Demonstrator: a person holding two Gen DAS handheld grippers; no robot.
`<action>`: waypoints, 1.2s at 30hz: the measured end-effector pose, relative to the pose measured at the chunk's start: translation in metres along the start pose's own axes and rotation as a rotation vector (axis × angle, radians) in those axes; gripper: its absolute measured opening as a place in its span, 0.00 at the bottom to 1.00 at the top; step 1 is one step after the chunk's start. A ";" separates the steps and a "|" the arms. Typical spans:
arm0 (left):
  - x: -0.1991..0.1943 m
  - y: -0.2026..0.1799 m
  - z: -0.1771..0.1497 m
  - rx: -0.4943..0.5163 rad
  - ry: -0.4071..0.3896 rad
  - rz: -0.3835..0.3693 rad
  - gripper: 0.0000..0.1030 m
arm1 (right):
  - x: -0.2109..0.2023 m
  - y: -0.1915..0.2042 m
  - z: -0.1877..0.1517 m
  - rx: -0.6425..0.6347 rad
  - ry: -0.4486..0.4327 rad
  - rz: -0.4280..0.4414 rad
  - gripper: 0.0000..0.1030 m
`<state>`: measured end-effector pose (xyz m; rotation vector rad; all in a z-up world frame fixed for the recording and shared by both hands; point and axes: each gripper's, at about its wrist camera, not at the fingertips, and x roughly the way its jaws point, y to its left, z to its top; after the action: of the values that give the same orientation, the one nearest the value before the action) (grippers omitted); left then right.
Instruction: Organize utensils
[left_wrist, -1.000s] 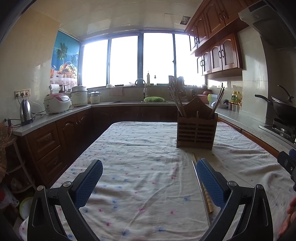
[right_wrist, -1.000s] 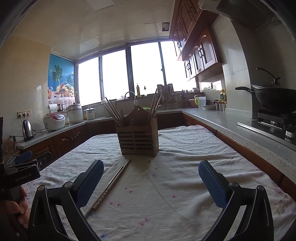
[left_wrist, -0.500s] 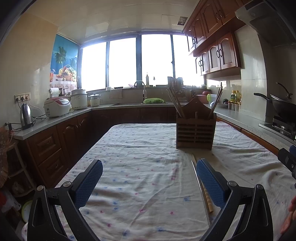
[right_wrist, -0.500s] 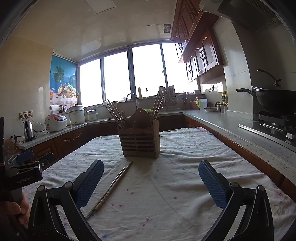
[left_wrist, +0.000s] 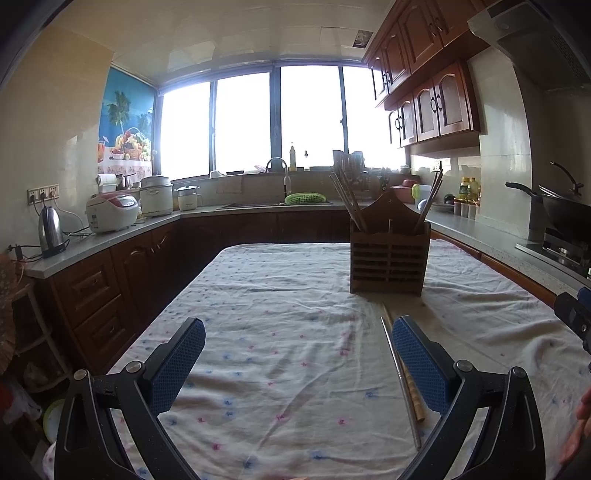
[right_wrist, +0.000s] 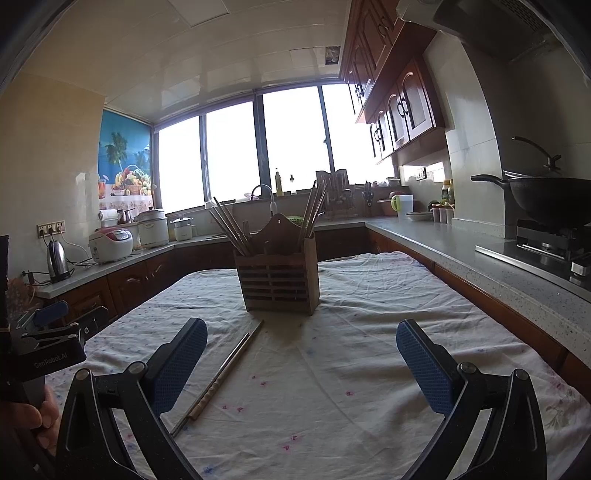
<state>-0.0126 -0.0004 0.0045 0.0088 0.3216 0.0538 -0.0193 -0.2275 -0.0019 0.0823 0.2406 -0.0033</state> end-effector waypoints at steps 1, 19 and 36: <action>0.000 0.000 0.000 -0.002 0.000 0.000 0.99 | 0.000 0.000 0.000 0.000 0.000 0.000 1.00; 0.002 -0.003 0.000 -0.013 0.011 0.000 0.99 | -0.002 0.003 0.002 0.000 -0.009 0.010 1.00; 0.002 -0.009 0.002 -0.006 0.017 -0.011 0.99 | 0.000 0.007 0.007 0.006 -0.007 0.035 1.00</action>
<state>-0.0091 -0.0093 0.0060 0.0008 0.3388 0.0438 -0.0173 -0.2215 0.0052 0.0919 0.2326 0.0303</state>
